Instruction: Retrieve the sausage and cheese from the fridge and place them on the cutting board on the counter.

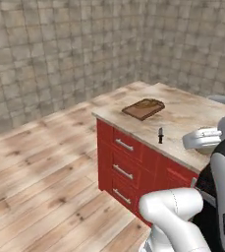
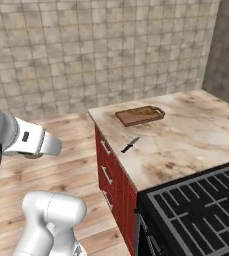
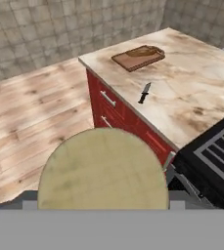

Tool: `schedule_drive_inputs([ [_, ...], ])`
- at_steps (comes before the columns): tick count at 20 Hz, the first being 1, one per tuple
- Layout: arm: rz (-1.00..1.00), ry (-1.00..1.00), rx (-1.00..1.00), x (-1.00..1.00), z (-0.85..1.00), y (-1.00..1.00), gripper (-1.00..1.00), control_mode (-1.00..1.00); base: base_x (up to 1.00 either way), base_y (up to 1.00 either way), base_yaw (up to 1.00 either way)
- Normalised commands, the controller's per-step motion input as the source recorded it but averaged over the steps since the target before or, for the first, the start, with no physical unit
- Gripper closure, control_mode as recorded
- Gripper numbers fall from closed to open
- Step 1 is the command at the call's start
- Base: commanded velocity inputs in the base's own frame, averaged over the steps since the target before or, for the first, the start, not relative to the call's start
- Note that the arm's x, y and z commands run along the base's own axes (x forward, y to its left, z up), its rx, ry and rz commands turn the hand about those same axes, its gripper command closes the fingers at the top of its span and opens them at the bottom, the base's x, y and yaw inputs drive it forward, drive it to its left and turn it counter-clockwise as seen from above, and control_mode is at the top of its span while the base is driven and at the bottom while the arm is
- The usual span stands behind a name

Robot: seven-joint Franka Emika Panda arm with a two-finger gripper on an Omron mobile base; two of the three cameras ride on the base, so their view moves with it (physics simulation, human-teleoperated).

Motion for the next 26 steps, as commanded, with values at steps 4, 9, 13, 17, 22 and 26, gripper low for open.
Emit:
schedule_drive_inputs([
  [4,0.0,0.0,0.0,0.0,0.0,0.0,1.0,1.0,0.21,0.58,-0.74],
  [9,0.0,0.0,0.0,0.0,0.0,0.0,1.0,1.0,0.28,1.0,-0.44],
  [13,0.0,0.0,0.0,0.0,0.0,0.0,1.0,1.0,0.0,1.0,-0.37],
  [17,0.0,0.0,0.0,0.0,0.0,0.0,1.0,1.0,0.0,0.8,-0.49],
  [22,0.0,0.0,0.0,0.0,0.0,0.0,1.0,1.0,0.21,0.67,-0.51],
  [26,0.0,0.0,0.0,0.0,0.0,0.0,1.0,1.0,0.63,0.79,-0.38],
])
